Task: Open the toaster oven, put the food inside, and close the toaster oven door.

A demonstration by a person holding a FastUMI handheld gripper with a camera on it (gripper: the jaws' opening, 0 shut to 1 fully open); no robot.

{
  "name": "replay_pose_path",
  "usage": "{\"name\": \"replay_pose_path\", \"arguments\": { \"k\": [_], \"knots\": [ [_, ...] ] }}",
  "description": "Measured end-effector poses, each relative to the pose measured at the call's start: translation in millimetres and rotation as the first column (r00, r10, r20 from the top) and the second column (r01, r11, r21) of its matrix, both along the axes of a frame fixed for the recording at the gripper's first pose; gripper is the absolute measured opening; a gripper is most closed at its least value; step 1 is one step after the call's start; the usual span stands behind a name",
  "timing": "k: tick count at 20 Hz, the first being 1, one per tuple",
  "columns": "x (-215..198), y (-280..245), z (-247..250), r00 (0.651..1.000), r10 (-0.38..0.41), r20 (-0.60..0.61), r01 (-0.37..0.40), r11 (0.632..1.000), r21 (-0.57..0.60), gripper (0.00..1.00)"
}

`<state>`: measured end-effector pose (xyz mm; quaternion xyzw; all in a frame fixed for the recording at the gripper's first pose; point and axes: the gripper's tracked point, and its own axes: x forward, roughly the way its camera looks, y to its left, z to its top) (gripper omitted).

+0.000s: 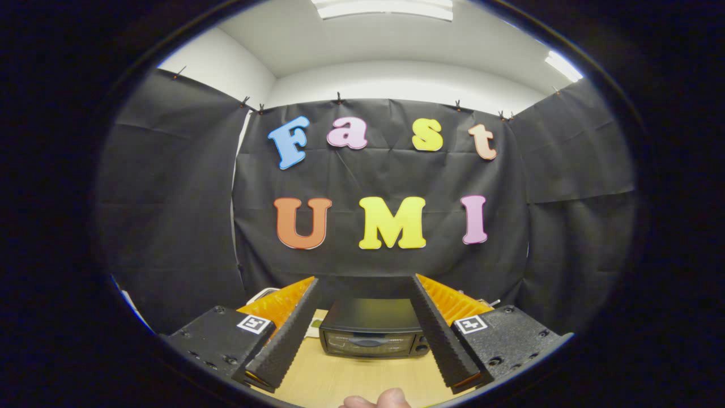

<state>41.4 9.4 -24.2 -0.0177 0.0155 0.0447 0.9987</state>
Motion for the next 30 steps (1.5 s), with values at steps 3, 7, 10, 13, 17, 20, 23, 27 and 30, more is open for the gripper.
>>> {"name": "replay_pose_path", "arguments": {
  "k": [3,7,10,13,17,20,23,27,30],
  "knots": [
    [31.8,-11.4,-17.8,0.999,-0.009,-0.039,0.01,0.999,0.036,1.0],
    [84.0,-22.8,-49.1,0.993,-0.025,-0.112,0.035,0.996,0.082,1.0],
    [126.2,-27.9,-83.0,0.984,-0.029,-0.174,0.045,0.995,0.089,1.0],
    [164.1,-30.0,-132.9,0.965,-0.032,-0.259,0.061,0.993,0.104,1.0],
    [196.1,-30.5,-200.5,0.931,-0.04,-0.362,0.076,0.993,0.086,1.0],
    [206.0,-25.0,-239.8,0.91,-0.039,-0.412,0.075,0.995,0.073,1.0],
    [207.7,-17.2,-270.4,0.887,-0.031,-0.462,0.074,0.994,0.075,1.0],
    [207.7,-15.0,-301.3,0.863,-0.049,-0.502,0.08,0.996,0.04,1.0],
    [213.9,-15.8,-308.8,0.85,-0.089,-0.52,0.085,0.996,-0.031,1.0]
  ]
}}
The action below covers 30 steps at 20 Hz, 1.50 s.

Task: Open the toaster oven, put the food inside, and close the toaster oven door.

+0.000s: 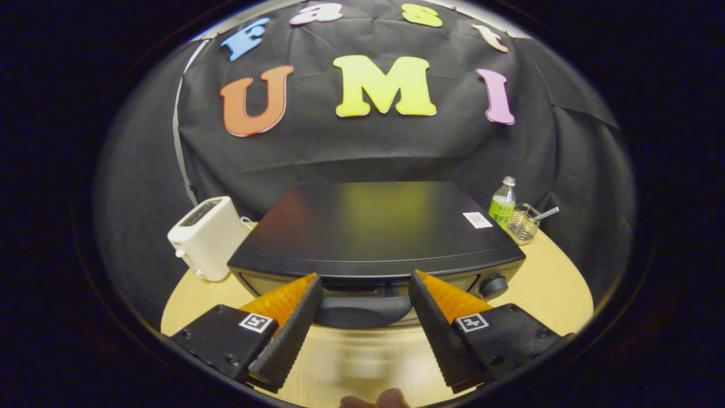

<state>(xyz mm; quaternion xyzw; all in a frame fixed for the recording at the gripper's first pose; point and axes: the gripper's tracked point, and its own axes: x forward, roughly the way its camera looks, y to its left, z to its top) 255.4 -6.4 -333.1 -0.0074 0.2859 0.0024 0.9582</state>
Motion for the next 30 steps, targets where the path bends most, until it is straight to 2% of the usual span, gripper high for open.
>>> {"name": "replay_pose_path", "arguments": {
  "k": [5,12,18,20,23,27,30],
  "knots": [
    [-10.0,-0.5,-1.9,1.0,0.002,-0.015,-0.003,1.0,-0.018,1.0],
    [-92.4,-0.7,-35.0,0.993,0.0,-0.116,-0.002,1.0,-0.017,1.0],
    [-146.3,4.1,-87.1,0.958,0.019,-0.286,-0.007,0.999,0.04,1.0],
    [-152.2,9.2,-75.9,0.962,0.056,-0.267,-0.049,0.998,0.031,1.0],
    [-156.3,30.4,-51.0,0.962,0.158,-0.223,-0.153,0.987,0.04,1.0],
    [-172.8,73.7,-7.4,0.918,0.352,-0.181,-0.334,0.935,0.12,1.0],
    [-185.7,113.4,4.5,0.872,0.443,-0.208,-0.396,0.888,0.233,1.0]
  ]
}}
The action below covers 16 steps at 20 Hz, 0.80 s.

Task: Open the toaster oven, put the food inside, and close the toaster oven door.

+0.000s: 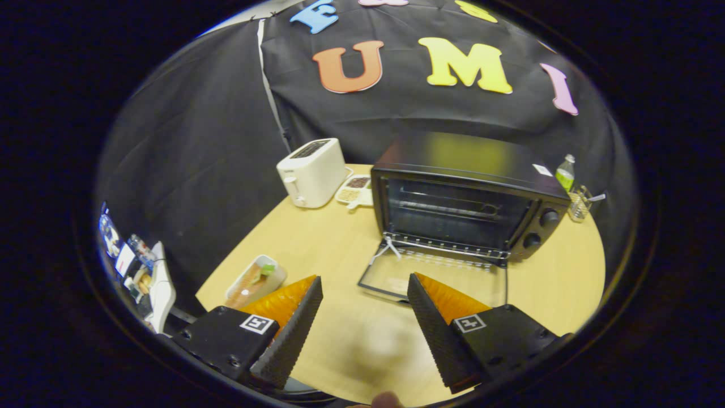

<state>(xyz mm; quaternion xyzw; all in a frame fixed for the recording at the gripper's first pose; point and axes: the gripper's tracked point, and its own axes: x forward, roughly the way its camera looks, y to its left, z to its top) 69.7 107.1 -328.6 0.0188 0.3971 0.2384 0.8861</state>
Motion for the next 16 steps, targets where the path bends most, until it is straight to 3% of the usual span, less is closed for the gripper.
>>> {"name": "replay_pose_path", "arguments": {
  "k": [4,9,12,16],
  "knots": [
    [-19.9,62.1,0.0,0.989,0.087,-0.12,-0.07,0.988,0.138,0.99],
    [-53.1,121.6,-33.2,0.942,0.188,-0.278,-0.131,0.969,0.21,1.0],
    [-68.4,148.1,-64.8,0.898,0.206,-0.388,-0.113,0.962,0.25,1.0],
    [-71.2,165.8,-89.9,0.846,0.17,-0.506,-0.034,0.963,0.266,0.97]
  ]
}}
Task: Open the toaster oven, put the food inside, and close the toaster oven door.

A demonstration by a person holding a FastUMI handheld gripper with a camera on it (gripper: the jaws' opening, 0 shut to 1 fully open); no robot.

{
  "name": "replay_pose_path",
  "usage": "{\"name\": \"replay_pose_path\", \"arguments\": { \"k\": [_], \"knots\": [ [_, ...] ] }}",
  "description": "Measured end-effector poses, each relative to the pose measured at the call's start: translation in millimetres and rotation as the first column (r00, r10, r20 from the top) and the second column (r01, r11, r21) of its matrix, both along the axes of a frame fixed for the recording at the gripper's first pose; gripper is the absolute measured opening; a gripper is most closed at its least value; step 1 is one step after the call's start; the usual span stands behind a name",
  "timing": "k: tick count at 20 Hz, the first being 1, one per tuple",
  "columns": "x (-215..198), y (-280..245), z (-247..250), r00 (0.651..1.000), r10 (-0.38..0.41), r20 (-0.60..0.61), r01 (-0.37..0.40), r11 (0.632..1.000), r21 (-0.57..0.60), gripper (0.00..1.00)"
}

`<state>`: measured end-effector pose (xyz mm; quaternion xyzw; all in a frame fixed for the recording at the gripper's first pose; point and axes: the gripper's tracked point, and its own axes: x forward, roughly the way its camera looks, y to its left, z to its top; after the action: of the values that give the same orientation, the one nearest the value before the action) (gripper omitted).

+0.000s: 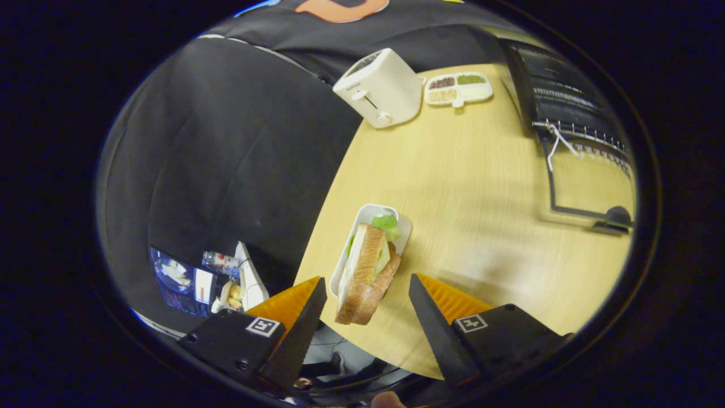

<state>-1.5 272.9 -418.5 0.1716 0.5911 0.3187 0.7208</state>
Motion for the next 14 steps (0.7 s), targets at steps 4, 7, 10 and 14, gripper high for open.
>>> {"name": "replay_pose_path", "arguments": {
  "k": [4,7,10,14],
  "knots": [
    [6.3,13.2,-10.0,0.995,-0.026,-0.092,0.028,0.999,0.017,0.85],
    [8.1,17.6,-6.6,0.984,-0.062,-0.166,0.068,0.997,0.026,0.48],
    [7.4,19.3,2.7,0.985,-0.05,-0.164,0.056,0.998,0.033,0.4],
    [4.4,17.2,42.4,0.988,-0.037,-0.153,0.051,0.995,0.083,0.38]
  ]
}}
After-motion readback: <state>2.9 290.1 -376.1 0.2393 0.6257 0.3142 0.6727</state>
